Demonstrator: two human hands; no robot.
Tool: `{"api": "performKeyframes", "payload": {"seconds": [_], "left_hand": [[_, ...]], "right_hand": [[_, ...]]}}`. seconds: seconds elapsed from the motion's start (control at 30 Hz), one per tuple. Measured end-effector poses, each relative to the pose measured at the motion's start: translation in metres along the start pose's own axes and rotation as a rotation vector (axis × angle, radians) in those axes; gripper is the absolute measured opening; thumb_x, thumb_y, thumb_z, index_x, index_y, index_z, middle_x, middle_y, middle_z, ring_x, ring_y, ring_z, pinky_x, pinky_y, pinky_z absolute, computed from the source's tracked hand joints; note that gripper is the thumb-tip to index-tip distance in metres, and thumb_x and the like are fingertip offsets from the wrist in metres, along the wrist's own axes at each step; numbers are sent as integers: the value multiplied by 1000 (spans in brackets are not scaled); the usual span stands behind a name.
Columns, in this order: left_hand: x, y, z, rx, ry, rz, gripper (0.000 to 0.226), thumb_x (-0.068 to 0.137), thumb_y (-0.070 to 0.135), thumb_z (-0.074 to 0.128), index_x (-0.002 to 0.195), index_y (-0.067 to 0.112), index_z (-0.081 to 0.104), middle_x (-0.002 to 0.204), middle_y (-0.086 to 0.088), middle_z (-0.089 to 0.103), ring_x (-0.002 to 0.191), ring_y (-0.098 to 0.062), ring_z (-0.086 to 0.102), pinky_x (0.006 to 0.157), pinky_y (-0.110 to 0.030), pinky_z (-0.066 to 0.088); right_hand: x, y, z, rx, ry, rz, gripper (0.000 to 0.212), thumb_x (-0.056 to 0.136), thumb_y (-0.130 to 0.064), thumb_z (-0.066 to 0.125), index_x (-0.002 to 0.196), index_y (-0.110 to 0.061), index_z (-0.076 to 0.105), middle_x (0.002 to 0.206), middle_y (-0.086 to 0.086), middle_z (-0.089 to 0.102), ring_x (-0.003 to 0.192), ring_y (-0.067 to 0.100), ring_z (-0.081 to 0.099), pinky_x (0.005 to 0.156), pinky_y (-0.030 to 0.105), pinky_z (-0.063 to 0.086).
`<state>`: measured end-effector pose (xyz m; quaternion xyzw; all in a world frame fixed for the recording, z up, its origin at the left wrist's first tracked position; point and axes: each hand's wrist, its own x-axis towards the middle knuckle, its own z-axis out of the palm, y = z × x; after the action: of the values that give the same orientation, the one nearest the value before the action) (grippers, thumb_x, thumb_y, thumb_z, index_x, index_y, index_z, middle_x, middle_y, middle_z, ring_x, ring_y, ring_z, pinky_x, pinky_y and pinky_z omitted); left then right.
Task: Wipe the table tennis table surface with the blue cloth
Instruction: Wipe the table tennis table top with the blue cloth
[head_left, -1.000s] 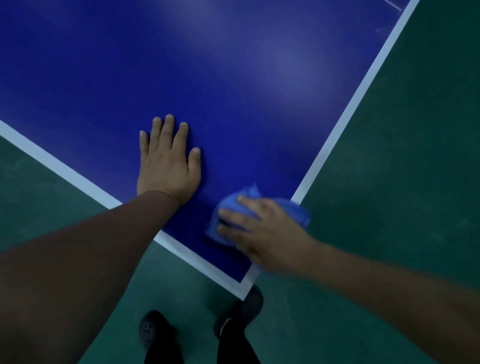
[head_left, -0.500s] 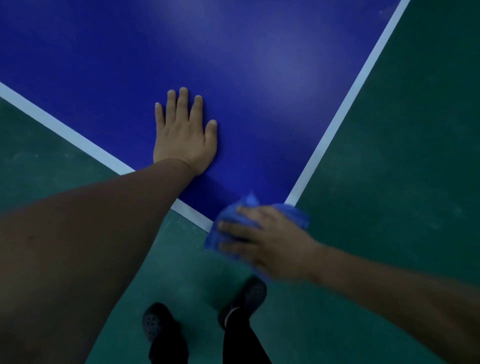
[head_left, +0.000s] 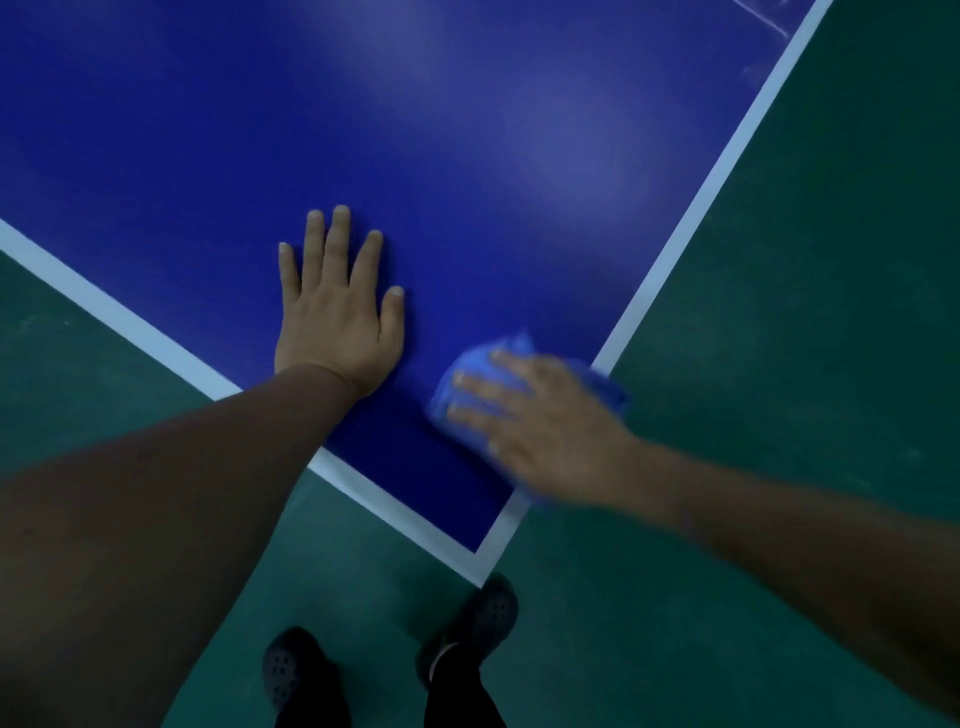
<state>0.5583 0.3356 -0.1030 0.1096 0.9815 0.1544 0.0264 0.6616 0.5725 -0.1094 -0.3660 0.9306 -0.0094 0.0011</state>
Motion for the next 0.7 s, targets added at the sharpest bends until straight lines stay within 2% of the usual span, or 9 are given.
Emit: {"api": "performKeyframes", "payload": {"seconds": [0.07,0.13,0.23,0.3,0.4,0.47,0.57,0.67,0.7], "left_hand": [[-1,0,2,2,-2,67,64,99,49,22,156,19,29,167,-8,9,154,-27,-4,123,-50,-6],[0,-1,2,1,-28,83,65,99,51,18,156,23,30,167,-6,13,154,-26,-1,123,-49,-5],[2,-3,4,7,-49,67,66,98,52,14,157,26,30,166,-4,17,154,-24,1,124,-46,-5],[3,-3,4,6,-44,66,65,99,52,15,157,27,30,166,-3,17,154,-23,1,124,-45,-5],[4,-2,5,18,-23,75,60,100,49,19,157,29,27,167,-2,14,154,-23,-2,124,-46,-5],[5,-2,5,31,-42,86,59,101,48,19,156,30,28,166,-1,14,154,-23,-2,123,-46,-5],[5,-3,6,48,-68,81,58,102,48,18,156,29,31,165,0,20,154,-24,3,123,-46,-4],[6,-4,7,69,-70,87,57,104,47,18,155,28,33,164,-1,22,154,-25,7,123,-49,0],[6,-5,7,79,-72,88,56,104,47,17,155,28,33,164,-1,23,154,-26,8,123,-50,2]], "right_hand": [[18,70,12,-84,88,265,49,99,-29,31,148,-25,36,150,4,48,134,38,47,105,52,39],[31,144,7,-111,66,571,51,103,-33,23,154,-26,27,153,7,43,136,40,43,108,55,35],[51,172,-6,-21,99,895,58,100,-41,19,154,-24,33,159,2,33,144,42,28,114,57,26],[66,137,-4,-65,130,803,57,100,-41,22,151,-22,39,158,3,37,142,43,32,111,58,31],[59,81,1,-66,16,385,55,101,-39,25,153,-26,34,161,-2,29,148,35,24,116,53,22],[54,104,-2,-30,-19,275,54,102,-39,25,154,-27,33,162,-3,29,149,30,21,118,50,18],[54,184,-2,-78,4,548,56,104,-40,14,153,-23,35,159,2,34,147,36,27,113,54,31],[67,233,-12,33,11,972,57,103,-43,14,157,-25,23,164,0,21,149,35,18,119,53,20],[78,225,-13,33,31,1018,57,103,-42,17,157,-25,24,164,-1,21,149,35,19,118,54,20]]}}
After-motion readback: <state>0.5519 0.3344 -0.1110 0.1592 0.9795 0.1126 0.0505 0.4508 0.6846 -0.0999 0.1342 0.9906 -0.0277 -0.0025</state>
